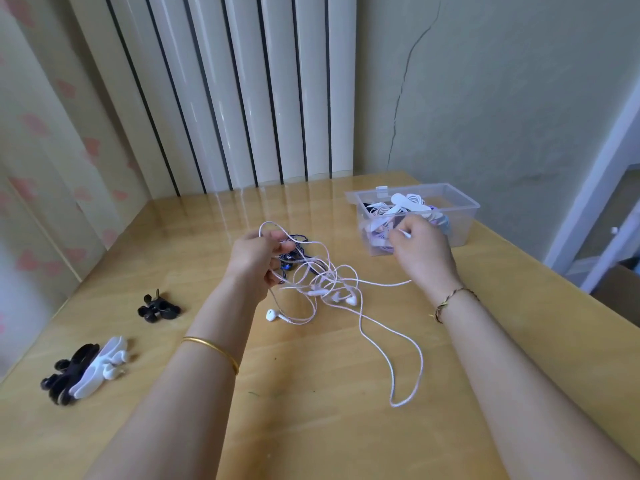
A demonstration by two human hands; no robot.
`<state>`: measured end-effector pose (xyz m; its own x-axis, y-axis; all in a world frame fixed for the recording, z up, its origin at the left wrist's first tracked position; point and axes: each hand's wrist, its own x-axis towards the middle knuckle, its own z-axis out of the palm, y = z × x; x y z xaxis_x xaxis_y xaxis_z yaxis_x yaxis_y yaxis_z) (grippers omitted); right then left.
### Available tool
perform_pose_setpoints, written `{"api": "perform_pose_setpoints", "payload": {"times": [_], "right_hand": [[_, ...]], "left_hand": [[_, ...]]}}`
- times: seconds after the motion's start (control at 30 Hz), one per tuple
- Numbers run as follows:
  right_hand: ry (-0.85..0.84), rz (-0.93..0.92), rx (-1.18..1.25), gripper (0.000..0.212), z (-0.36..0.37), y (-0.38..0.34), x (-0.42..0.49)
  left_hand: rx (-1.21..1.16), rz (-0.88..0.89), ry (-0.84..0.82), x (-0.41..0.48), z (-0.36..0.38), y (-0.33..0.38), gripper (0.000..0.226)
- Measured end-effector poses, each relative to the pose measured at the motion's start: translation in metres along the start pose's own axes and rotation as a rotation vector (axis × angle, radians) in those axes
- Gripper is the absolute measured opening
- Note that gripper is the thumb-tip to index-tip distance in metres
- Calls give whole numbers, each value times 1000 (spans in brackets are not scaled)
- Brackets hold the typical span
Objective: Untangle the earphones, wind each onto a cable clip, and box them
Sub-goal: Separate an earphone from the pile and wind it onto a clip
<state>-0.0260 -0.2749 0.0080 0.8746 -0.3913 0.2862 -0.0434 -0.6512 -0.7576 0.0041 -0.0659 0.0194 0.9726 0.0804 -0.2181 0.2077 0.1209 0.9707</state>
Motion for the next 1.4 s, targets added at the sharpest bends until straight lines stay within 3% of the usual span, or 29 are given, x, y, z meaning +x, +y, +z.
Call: {"api": "perform_pose_setpoints", "payload": {"times": [0.07,0.17,0.27,0.33,0.4,0.47,0.53,0.63,0.73,0.77,0.83,0.9,0.97,1.03,1.13,1.17,1.27,1.4], "right_hand": [[-57,-33,-89,21,-1,3,0],[-165,-86,40,18,3,0,0],[-215,-116,115,17,4,-6,-5],[-237,-118,163,19,4,-9,-7],[-244,-126,214,23,3,-11,-9],[-234,-140,263,27,2,-15,-11],[-215,-154,350,27,0,-22,-13],[-161,-151,517,26,-5,-35,-17],[-30,-139,539,28,-11,-38,-20],[28,-136,422,26,-14,-37,-20],[82,-121,-49,22,-21,-31,-19],[-7,-59,-517,23,-23,-23,-18],[-136,25,-696,26,-19,-15,-17],[-242,84,-690,26,-13,-9,-17],[-310,20,-663,21,-10,-7,-16],[-309,-34,-580,17,-10,-8,-15],[-382,-96,19,32,-8,-24,-21],[-306,-168,103,20,3,-31,-23]], "left_hand": [[173,-17,-28,-4,-2,1,24],[528,6,-103,-10,1,2,19],[724,33,-126,-14,4,8,15],[827,34,-121,-14,3,12,27],[908,146,-57,-16,4,16,35],[850,408,-13,-17,8,16,37],[847,536,-190,-25,15,16,33],[1134,485,-454,-24,29,-1,32],[1297,458,-383,-12,31,-22,9],[1307,449,-331,-9,29,-25,10],[1266,458,-224,-6,25,-23,21],[1159,487,-134,-6,21,-15,19],[1056,525,-85,-9,19,-6,13],[1014,566,-112,-12,19,1,11],[945,586,-219,-17,20,5,13],[921,588,-246,-17,20,6,13],[892,609,-278,-17,24,7,14],[838,665,-299,-17,27,9,20]]}}
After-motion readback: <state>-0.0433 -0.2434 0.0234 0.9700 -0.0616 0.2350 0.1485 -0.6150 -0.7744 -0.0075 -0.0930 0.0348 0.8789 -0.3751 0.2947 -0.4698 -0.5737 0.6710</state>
